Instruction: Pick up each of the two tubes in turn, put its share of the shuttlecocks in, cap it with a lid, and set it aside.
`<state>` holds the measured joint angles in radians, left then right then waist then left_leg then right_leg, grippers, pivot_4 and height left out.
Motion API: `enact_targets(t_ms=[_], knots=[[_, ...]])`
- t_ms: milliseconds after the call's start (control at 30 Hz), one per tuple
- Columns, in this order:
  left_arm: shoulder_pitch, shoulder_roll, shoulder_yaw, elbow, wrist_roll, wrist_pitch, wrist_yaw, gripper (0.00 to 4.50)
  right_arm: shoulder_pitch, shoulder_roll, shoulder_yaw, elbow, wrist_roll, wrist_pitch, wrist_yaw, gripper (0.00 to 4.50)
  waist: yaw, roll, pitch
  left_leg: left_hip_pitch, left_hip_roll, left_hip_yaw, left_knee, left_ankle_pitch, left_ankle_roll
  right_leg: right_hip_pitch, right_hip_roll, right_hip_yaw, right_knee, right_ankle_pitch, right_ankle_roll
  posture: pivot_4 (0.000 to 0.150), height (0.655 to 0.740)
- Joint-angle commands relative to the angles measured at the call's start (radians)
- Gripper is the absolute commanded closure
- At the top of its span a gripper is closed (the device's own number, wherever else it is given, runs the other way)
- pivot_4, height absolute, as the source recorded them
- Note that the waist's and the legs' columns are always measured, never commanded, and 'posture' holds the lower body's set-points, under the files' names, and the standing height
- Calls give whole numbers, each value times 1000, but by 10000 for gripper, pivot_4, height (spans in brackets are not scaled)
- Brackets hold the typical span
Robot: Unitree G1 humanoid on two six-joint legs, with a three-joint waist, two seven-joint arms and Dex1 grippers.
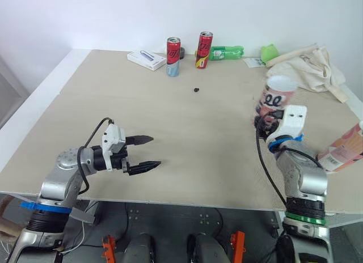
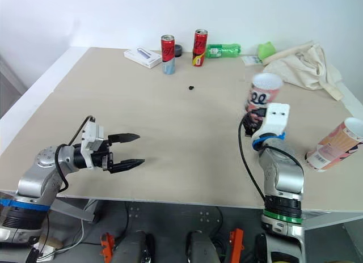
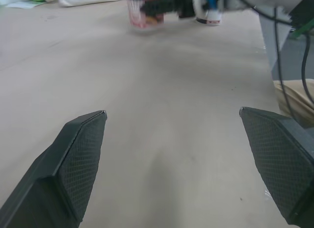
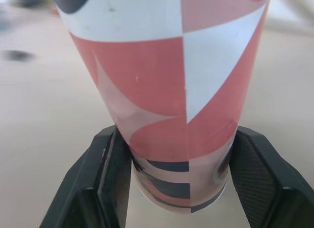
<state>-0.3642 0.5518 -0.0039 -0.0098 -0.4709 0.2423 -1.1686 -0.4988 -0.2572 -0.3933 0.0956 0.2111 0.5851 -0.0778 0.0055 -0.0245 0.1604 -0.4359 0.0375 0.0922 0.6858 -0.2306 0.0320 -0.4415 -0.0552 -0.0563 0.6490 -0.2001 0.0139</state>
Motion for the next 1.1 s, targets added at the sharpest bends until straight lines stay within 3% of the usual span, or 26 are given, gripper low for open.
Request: enact_targets(t_ms=[33,300,467,600,633,833,1100], knots=[[-43,-23,-7,13,31,-43,29,0,-80,15,-79,86,-6,-71,-136,17415,-1,1,-1,0,0,1,0,0,0,0,0,1,0,0,1,1500,7400],[-90,-103,-40,79,169,-47,240,0,-91,33,-115,205,20,-199,-187,17415,-1,1,-1,0,-4,0,0,1,3,1,-1,6,0,1,3,1500,7400],[-78,-113,-42,46,138,-23,234,0,-55,53,-83,198,33,-231,-155,17415,-1,1,-1,0,-4,0,0,1,3,2,-1,7,0,1,3,1500,7400],[-70,-119,-32,3,67,16,195,0,-37,48,-51,191,31,-237,-119,1299,-1,1,-1,0,-4,-1,0,1,3,2,-1,8,0,1,3,1500,7400],[-68,-117,-29,-11,42,30,179,0,-37,47,-49,191,36,-233,-111,571,-2,2,-1,0,-4,-1,0,1,3,1,-1,8,0,1,3,1500,7400],[-66,-78,-41,-62,-25,82,82,0,-34,23,-58,166,70,-188,-85,571,-5,2,-1,1,-4,0,0,1,3,1,0,9,0,1,3,1500,7400],[-80,-50,-52,-30,3,44,29,0,69,5,-59,5,111,-34,-65,571,-3,2,-1,1,-4,-1,-1,1,4,1,0,10,0,1,3,1500,7400]])
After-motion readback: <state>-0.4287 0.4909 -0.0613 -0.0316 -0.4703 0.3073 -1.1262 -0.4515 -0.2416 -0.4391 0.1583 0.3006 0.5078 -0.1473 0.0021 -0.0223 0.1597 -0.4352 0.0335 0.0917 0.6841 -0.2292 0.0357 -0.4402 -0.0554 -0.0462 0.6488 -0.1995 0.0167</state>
